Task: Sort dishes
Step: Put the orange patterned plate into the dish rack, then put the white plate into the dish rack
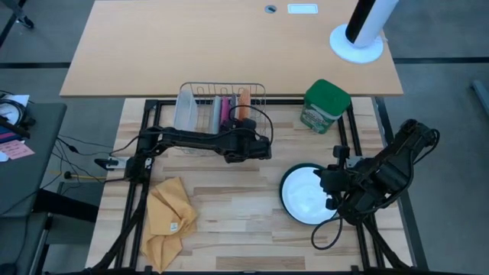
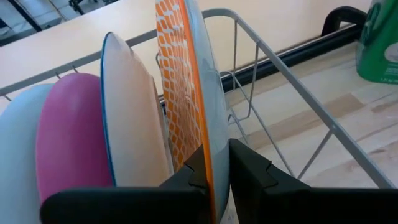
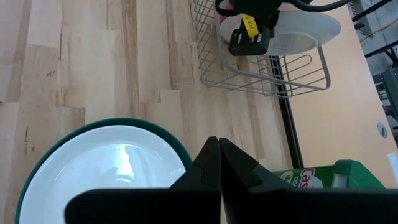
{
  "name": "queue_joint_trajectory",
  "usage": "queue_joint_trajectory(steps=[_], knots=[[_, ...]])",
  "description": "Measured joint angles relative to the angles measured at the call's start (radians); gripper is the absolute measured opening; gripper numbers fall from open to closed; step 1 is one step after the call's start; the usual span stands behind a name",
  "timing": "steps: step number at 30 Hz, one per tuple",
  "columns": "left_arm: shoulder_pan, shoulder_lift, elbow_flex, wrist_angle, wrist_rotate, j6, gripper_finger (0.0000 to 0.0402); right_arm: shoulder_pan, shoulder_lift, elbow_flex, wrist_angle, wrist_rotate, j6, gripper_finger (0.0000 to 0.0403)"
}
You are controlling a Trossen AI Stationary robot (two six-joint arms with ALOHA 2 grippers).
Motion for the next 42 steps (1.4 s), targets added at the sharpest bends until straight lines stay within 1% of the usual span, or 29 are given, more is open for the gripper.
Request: queue_joint_trajectory(steps=[5, 11, 14, 17, 19, 24, 26, 29, 36, 42], knots=[[-0.005, 0.0, 0.0, -0.055, -0.023, -0.033, 0.003, 0.0, 0.0, 0.0, 0.0, -0.002, 0.0, 0.0], [-0.02, 0.0, 0.0, -0.062, -0.055, -0.033, 0.003, 0.0, 0.0, 0.0, 0.0, -0.003, -0.002, 0.0], [-0.026, 0.0, -0.001, -0.065, -0.06, -0.032, 0.003, 0.0, 0.0, 0.0, 0.0, -0.003, -0.002, 0.0], [-0.022, 0.0, -0.001, -0.075, -0.042, -0.032, 0.0033, 0.0, 0.0, 0.0, 0.0, -0.003, -0.002, 0.0], [-0.018, 0.0, -0.001, -0.094, -0.041, -0.035, 0.0044, 0.0, 0.0, 0.0, 0.0, -0.003, -0.002, 0.0], [-0.014, 0.001, -0.003, -0.149, -0.061, -0.058, 0.009, 0.0, 0.0, 0.0, 0.0, -0.003, -0.002, 0.0], [-0.015, 0.001, -0.003, -0.159, -0.087, -0.058, 0.0106, 0.0, 0.0, 0.0, 0.0, -0.004, -0.002, 0.0], [-0.016, 0.0, -0.002, -0.168, -0.087, -0.055, 0.0124, 0.0, 0.0, 0.0, 0.0, -0.004, -0.002, 0.0], [-0.025, 0.0, -0.002, -0.169, -0.094, -0.055, 0.0134, 0.0, 0.0, 0.0, 0.001, -0.005, -0.001, 0.0], [-0.078, -0.008, -0.001, -0.161, -0.166, -0.039, 0.0134, 0.0, 0.0, 0.0, 0.0, -0.005, -0.001, 0.0]])
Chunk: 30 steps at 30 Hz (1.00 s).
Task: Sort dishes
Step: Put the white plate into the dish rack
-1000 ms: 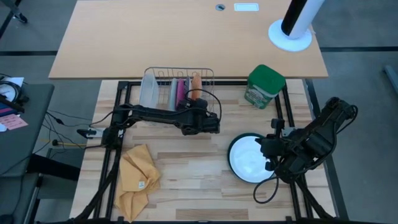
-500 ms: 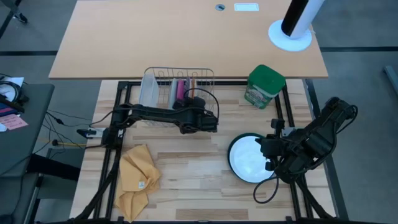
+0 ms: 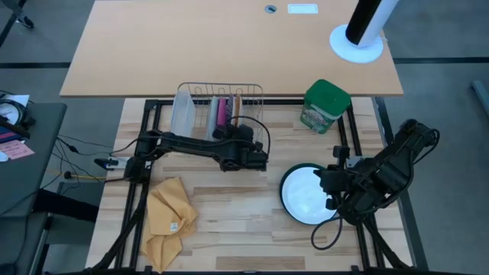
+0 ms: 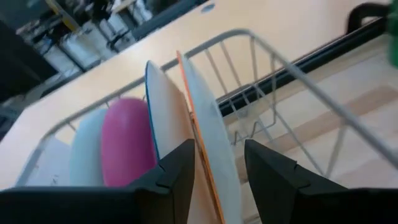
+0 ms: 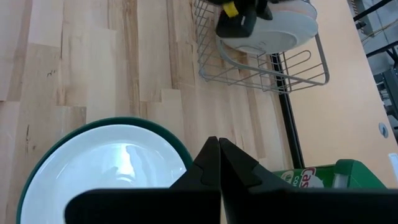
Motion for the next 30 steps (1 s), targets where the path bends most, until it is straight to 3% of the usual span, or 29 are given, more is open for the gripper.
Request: queue_joint_trajectory(steps=[7, 16, 19, 24, 30], knots=[[-0.091, -0.055, 0.056, -0.007, 0.0, 0.228, 0.0134, 0.0, 0.0, 0.0, 0.0, -0.021, 0.008, 0.0], [-0.222, -0.236, 0.088, 0.022, 0.055, 0.491, 0.0134, 0.008, 0.0, -0.003, 0.012, -0.05, 0.022, 0.0], [-0.235, -0.262, 0.087, 0.018, 0.136, 0.535, 0.0134, 0.01, 0.0, -0.024, 0.031, -0.052, 0.024, 0.0], [-0.233, -0.265, 0.076, 0.023, 0.381, 0.501, 0.0134, 0.013, 0.001, -0.052, 0.036, -0.095, 0.028, 0.0], [-0.253, -0.261, -0.056, 0.183, 0.401, 0.654, 0.0134, 0.011, 0.0, -0.086, 0.037, -0.106, 0.025, 0.0]])
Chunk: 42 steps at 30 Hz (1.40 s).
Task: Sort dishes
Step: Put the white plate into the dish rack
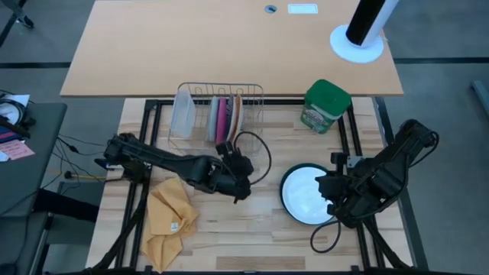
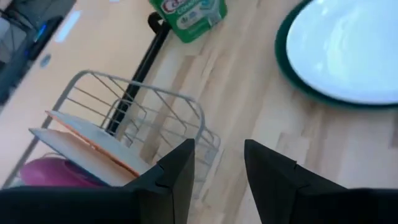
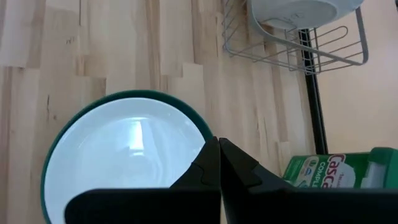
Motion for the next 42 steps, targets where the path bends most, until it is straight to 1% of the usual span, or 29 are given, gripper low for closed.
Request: queue_joint_trajectory(steps=[2, 4, 7, 9, 12, 16, 19, 26, 30, 37, 42], knots=[[0.012, -0.003, -0.029, 0.003, 0.014, 0.039, 0.0134, -0.004, 0.0, -0.009, 0.002, 0.0, -0.018, 0.0], [0.025, -0.006, -0.053, 0.013, 0.077, 0.061, 0.0134, -0.007, 0.0, -0.015, 0.004, 0.0, -0.032, 0.0], [0.044, -0.005, -0.11, 0.085, 0.243, 0.1, 0.0134, -0.007, 0.0, -0.02, 0.003, 0.0, -0.035, 0.0], [0.054, -0.003, -0.147, 0.156, 0.333, 0.137, 0.0134, -0.007, 0.0, -0.02, 0.006, 0.0, -0.035, 0.0], [0.065, -0.005, -0.202, 0.293, 0.42, 0.204, 0.0134, -0.007, 0.0, -0.02, 0.007, -0.028, -0.022, 0.0], [0.066, -0.004, -0.223, 0.358, 0.498, 0.228, 0.0134, -0.007, 0.0, -0.02, 0.011, -0.083, 0.021, 0.0], [0.065, -0.005, -0.223, 0.375, 0.518, 0.221, 0.0134, -0.007, 0.0, -0.02, 0.026, -0.101, 0.026, 0.0], [0.064, -0.005, -0.223, 0.422, 0.517, 0.242, 0.0134, -0.006, 0.0, -0.02, 0.026, -0.102, 0.028, 0.0], [0.063, -0.005, -0.223, 0.423, 0.515, 0.193, 0.0134, -0.006, 0.0, -0.019, 0.027, -0.107, 0.083, 0.0], [0.064, -0.005, -0.223, 0.429, 0.509, 0.121, 0.0134, -0.002, 0.0, -0.021, 0.041, -0.163, 0.191, 0.0], [0.053, -0.005, -0.223, 0.482, 0.509, 0.05, 0.0134, 0.019, 0.001, -0.021, 0.091, -0.164, 0.242, 0.0]])
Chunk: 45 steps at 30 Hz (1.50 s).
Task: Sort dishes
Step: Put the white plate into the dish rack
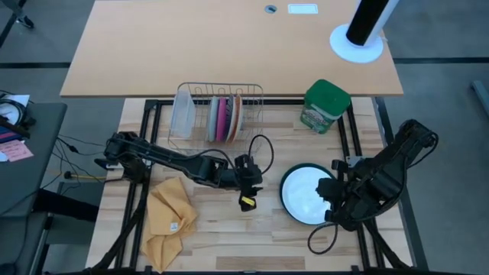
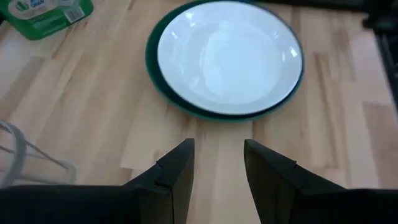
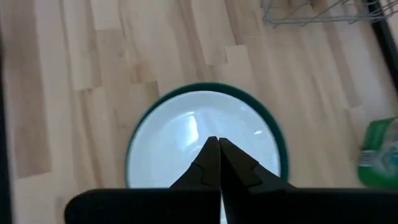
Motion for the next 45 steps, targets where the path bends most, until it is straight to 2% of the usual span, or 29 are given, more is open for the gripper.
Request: queue_joint_trajectory(steps=[8, 18, 29, 38, 45], knots=[[-0.064, 0.0, 0.0, 0.07, 0.003, -0.078, 0.0134, 0.079, 0.069, 0.0, 0.043, -0.035, 0.101, 0.0], [-0.108, 0.0, 0.0, 0.144, -0.001, -0.042, 0.0134, 0.14, 0.205, 0.0, 0.039, -0.175, 0.041, 0.0], [-0.112, 0.003, -0.019, 0.166, -0.002, -0.078, 0.0134, 0.132, 0.255, 0.0, 0.033, -0.229, 0.004, 0.0], [-0.138, 0.006, -0.03, 0.164, 0.0, -0.11, 0.0134, 0.151, 0.255, 0.0, 0.02, -0.278, 0.108, 0.0], [-0.157, 0.006, -0.03, 0.214, 0.0, -0.102, 0.0134, 0.176, 0.257, 0.0, -0.078, -0.278, 0.247, 0.0]])
